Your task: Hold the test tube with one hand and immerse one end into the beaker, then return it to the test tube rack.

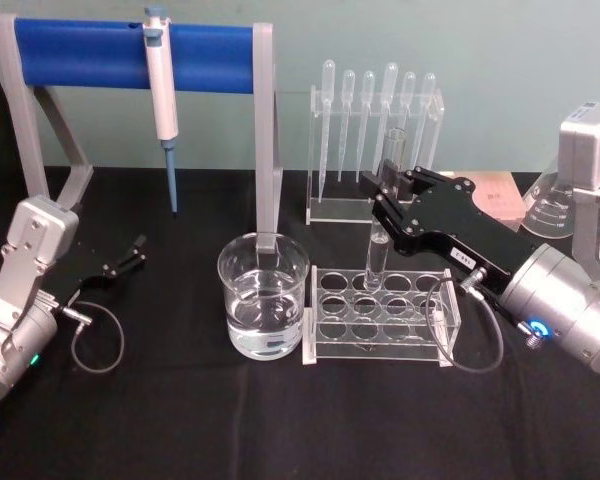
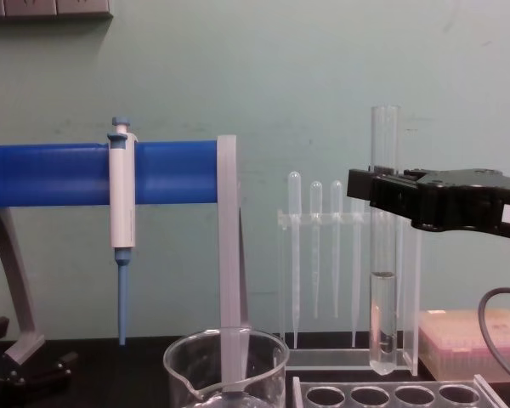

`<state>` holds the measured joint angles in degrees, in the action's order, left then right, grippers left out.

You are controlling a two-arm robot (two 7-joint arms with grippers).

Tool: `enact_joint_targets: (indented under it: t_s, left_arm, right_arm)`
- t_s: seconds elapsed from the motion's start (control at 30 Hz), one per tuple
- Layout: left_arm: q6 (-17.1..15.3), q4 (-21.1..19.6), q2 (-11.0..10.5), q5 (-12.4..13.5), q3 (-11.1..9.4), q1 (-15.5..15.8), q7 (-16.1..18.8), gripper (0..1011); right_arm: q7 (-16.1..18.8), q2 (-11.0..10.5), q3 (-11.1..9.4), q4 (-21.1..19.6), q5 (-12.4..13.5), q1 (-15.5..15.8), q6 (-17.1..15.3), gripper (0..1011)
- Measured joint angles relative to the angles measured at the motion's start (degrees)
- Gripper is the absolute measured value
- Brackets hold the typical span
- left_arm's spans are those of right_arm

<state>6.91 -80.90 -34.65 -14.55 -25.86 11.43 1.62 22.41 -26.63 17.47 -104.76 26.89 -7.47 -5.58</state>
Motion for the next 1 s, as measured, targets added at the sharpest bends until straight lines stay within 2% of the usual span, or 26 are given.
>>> enact_joint_targets:
  t_s: [1.0]
  left_arm:
    - [0.0,0.0,0.0,0.0,0.0,0.0,0.0,1000]
  right_arm:
    - [0.0,0.0,0.0,0.0,0.0,0.0,0.0,225]
